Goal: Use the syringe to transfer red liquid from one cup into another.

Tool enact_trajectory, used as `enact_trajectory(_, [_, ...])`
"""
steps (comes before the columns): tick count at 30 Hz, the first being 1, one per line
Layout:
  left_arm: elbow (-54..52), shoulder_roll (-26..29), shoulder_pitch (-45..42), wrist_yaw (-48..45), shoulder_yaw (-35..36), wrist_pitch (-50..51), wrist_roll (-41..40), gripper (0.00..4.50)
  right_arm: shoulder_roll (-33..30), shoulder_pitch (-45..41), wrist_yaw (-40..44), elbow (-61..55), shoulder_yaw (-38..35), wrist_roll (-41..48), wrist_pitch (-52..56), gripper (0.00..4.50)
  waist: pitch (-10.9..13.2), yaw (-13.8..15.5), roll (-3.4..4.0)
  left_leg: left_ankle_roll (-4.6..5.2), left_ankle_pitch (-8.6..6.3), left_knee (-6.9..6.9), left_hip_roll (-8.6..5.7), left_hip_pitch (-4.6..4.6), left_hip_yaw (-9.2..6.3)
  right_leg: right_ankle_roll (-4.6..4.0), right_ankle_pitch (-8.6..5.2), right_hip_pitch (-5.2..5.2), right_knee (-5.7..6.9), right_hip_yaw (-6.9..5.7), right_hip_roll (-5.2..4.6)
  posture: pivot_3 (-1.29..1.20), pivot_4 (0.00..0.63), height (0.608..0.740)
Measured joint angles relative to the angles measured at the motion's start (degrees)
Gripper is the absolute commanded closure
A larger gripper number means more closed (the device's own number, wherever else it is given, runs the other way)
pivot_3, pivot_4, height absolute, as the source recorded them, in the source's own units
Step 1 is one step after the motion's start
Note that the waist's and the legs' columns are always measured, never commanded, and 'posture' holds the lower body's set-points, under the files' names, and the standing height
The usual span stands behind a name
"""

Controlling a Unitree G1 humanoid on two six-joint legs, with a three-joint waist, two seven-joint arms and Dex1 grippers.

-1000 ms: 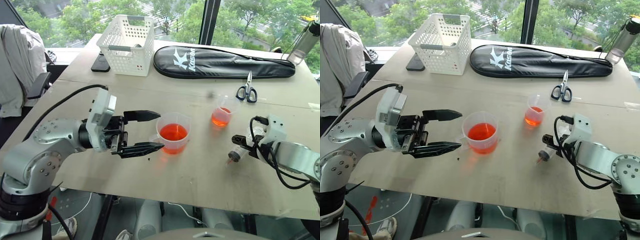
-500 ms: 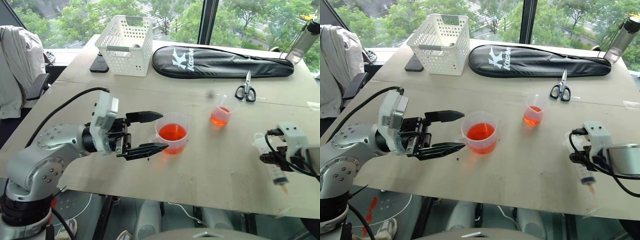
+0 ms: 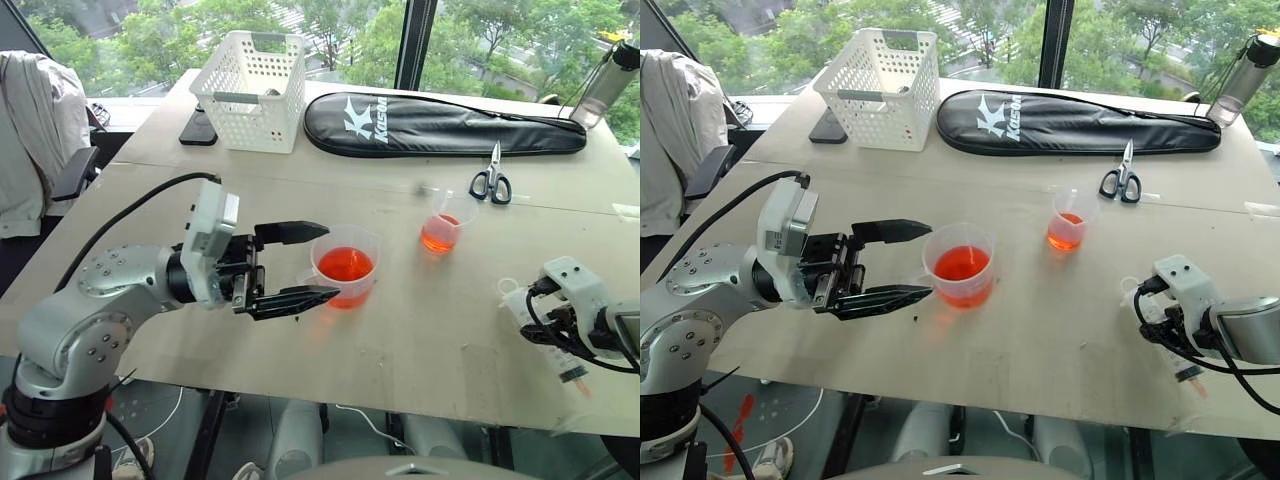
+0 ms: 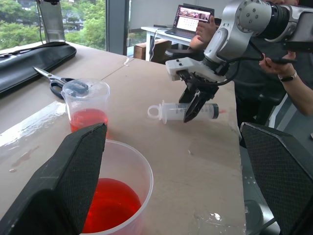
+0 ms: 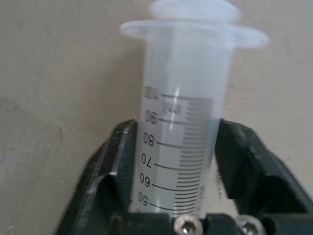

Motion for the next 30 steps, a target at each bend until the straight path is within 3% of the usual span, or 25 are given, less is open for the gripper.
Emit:
enact_trajectory(2, [0.0,0.04,0.05,-0.13,0.01,-0.03,0.0,0.0,0.2,-0.47,2.46,-0.24,0.0,-1.36,1.0,0.08,-0.01,0.05,-0.03,0.0,0.0,0.0,0.0,-0.01,0.0,-0.01,0.0,0.0,-0.01,0.0,0.0,0.0,0.15,0.724])
enact_trajectory(7, [0.02,0.21,0.81,-0.99,0.08,-0.69,0.06,0.0,1.99,-0.53,3.15,0.25,-1.65,-2.6,3.41,0.08,-0.06,0.08,-0.11,0.0,0.0,0.02,-0.01,-0.02,0.03,-0.03,0.02,0.01,-0.02,0.01,-0.03,0.0,0.15,0.724])
enact_trajectory(10, [0.24,0.33,1.27,-1.72,0.12,-1.05,0.11,0.0,3.95,-0.58,1.88,1.71,-3.43,-2.55,5.31,0.82,-0.09,0.09,-0.16,0.0,0.0,0.02,-0.01,-0.01,0.02,-0.04,0.03,0.02,-0.01,0.0,-0.02,0.0,0.15,0.724])
enact_trajectory(13, [0.99,0.44,1.58,-2.71,0.33,-1.79,0.23,0.0,5.73,-1.55,1.26,3.34,-4.51,-4.28,7.24,2.1,-0.13,0.09,-0.23,0.0,0.0,0.04,-0.01,-0.01,0.02,-0.03,0.02,0.03,-0.01,0.0,-0.03,0.0,0.15,0.724])
enact_trajectory(14, [1.12,0.46,1.59,-2.91,0.35,-1.9,0.27,0.0,6.03,-1.8,1.27,3.51,-4.71,-4.98,7.89,2.78,-0.14,0.08,-0.24,0.0,0.0,0.04,-0.01,-0.01,0.02,-0.04,0.03,0.03,-0.01,0.0,-0.02,0.0,0.15,0.724])
enact_trajectory(15, [1.29,0.51,1.59,-3.02,0.36,-1.96,0.36,0.0,6.22,-1.94,1.64,3.47,-4.84,-5.47,8.27,2.97,-0.15,0.09,-0.26,0.0,0.0,0.03,-0.01,0.0,0.01,-0.04,0.03,0.03,-0.01,0.0,-0.02,0.0,0.15,0.724])
enact_trajectory(20, [1.83,0.44,1.76,-3.68,0.23,-2.85,1.22,0.0,5.11,2.0,6.28,-1.19,-6.08,-11.16,6.56,2.97,-0.18,0.33,-0.3,0.0,-0.01,0.02,-0.01,-0.03,0.01,0.0,-0.01,0.02,-0.02,-0.02,-0.04,0.0,0.15,0.724])
enact_trajectory(23, [2.21,0.29,2.06,-3.66,0.31,-3.18,1.24,0.0,5.74,9.93,12.08,-5.49,-12.52,-13.48,3.06,2.97,-0.17,1.23,-0.29,0.01,-0.01,-0.02,-0.02,-0.08,-0.02,0.05,-0.04,-0.01,-0.03,-0.06,-0.04,0.0,0.15,0.724])
enact_trajectory(24, [2.63,0.16,1.89,-3.58,0.36,-3.22,1.17,0.0,9.02,14.05,17.24,-7.9,-20.22,-12.75,0.3,2.97,-0.15,1.42,-0.25,0.01,-0.01,-0.03,-0.02,-0.09,-0.03,0.09,-0.05,-0.01,-0.03,-0.07,-0.02,0.0,0.15,0.724])
enact_trajectory(28, [4.6,0.08,1.92,-4.36,0.98,-3.49,0.97,0.0,14.55,15.2,28.57,-13.73,-36.69,-9.58,-8.44,2.97,-0.06,1.32,-0.02,0.01,-0.01,0.0,0.02,0.01,-0.06,0.17,-0.08,0.04,-0.02,-0.08,0.04,0.0,0.15,0.724])
enact_trajectory(30, [6.11,0.07,1.77,-5.07,1.24,-3.54,0.93,0.0,17.25,12.15,29.52,-15.19,-40.77,-5.34,-12.98,2.97,-0.07,1.17,-0.03,0.01,-0.01,0.01,0.03,0.05,-0.1,0.16,-0.08,0.06,-0.01,-0.09,0.07,0.0,0.15,0.724])
